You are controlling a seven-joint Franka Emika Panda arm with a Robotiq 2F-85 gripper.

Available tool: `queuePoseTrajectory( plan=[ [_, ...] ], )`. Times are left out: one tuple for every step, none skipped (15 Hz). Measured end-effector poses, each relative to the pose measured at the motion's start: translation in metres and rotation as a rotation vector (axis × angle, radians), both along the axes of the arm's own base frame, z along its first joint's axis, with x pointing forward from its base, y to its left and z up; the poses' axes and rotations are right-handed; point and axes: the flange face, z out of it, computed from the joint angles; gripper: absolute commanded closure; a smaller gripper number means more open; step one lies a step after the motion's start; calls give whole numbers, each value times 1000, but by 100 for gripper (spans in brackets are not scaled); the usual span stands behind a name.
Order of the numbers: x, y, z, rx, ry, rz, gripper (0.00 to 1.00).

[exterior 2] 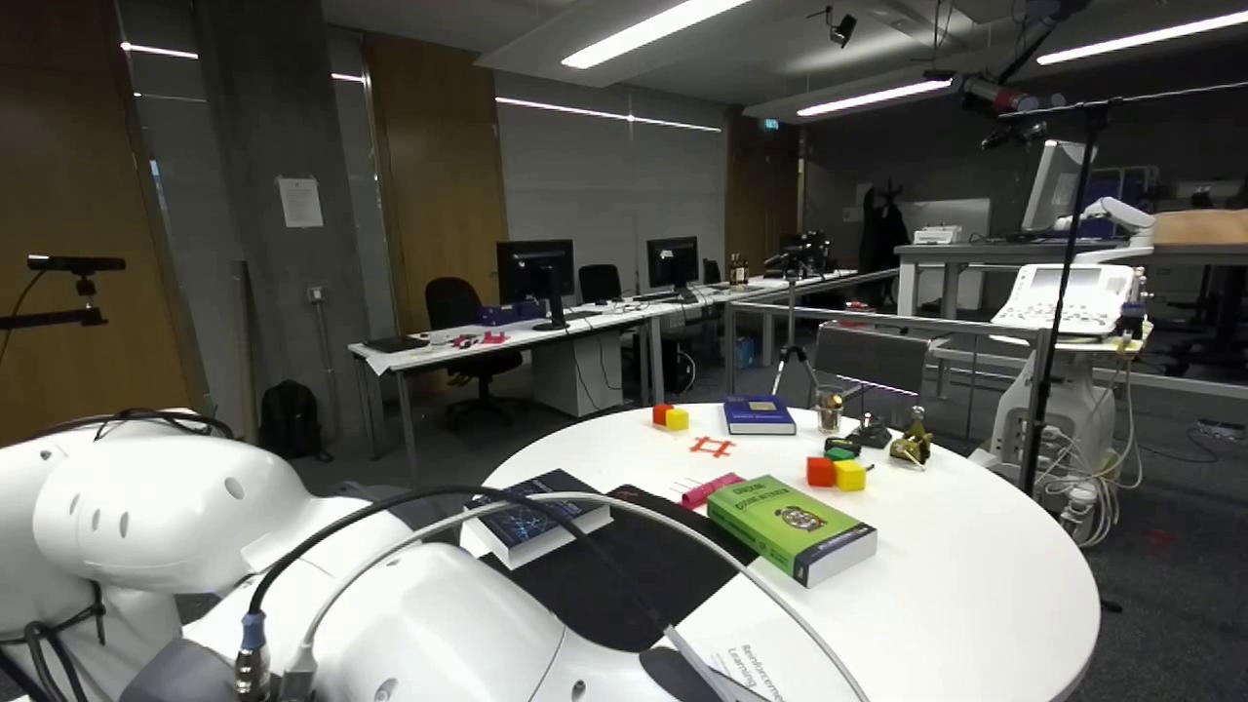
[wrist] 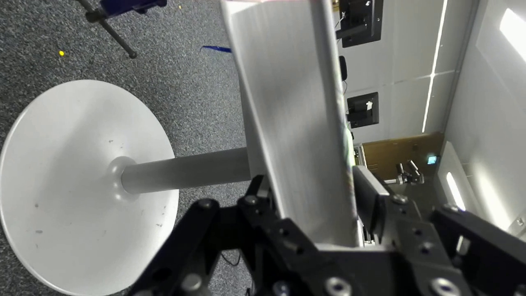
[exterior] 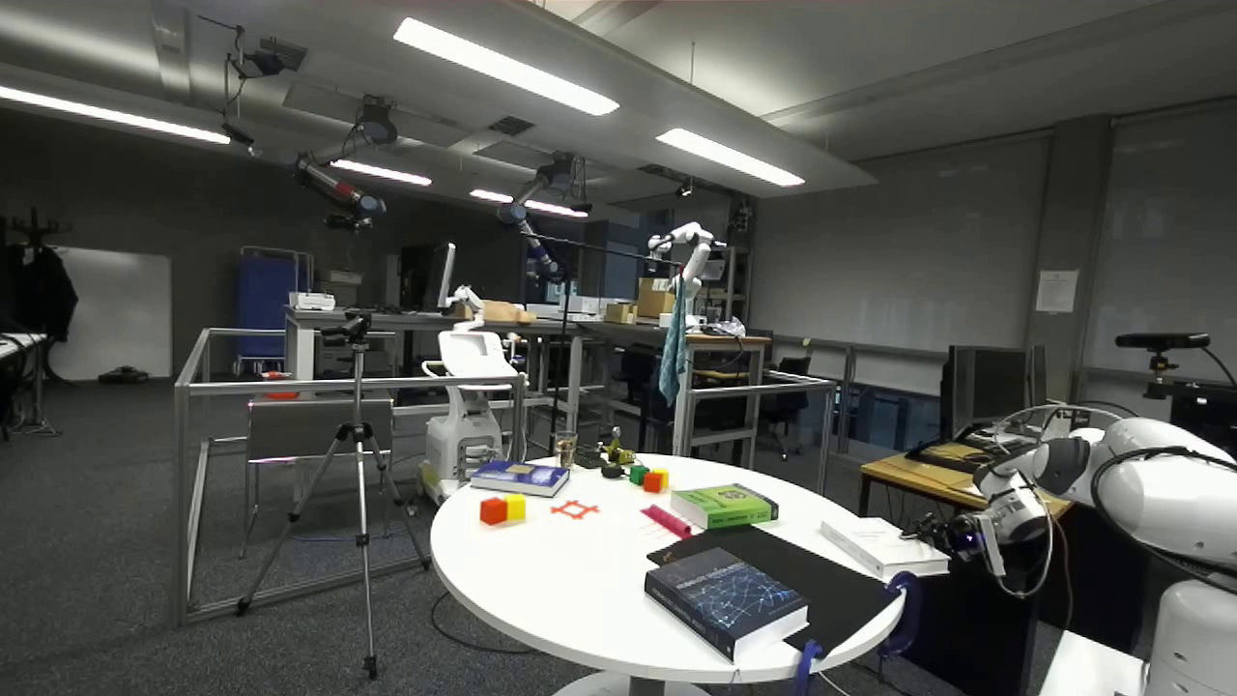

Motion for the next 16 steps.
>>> queuePoseTrajectory(
  plan=[
    [0,-1,1,-12,-15,4,76],
    [1,-2,2,-23,-28,7,77],
    [1,-3,4,-34,-42,10,77],
    [1,-3,4,-45,-56,14,78],
    [1,-4,5,-55,-68,17,78],
    [1,-5,6,-61,-76,19,79],
    [1,-5,7,-67,-82,20,79],
    [2,-6,7,-70,-86,20,79],
    [2,-6,9,-72,-89,20,79],
    [2,-7,10,-74,-92,19,79],
    [3,-8,12,-76,-96,19,79],
    [4,-8,14,-77,-102,17,79],
    [6,-9,18,-74,-114,15,79],
    [7,-10,23,-66,-133,12,79],
    [9,-11,29,-58,-151,13,79],
    [9,-11,34,-56,-167,18,79]
  ],
)
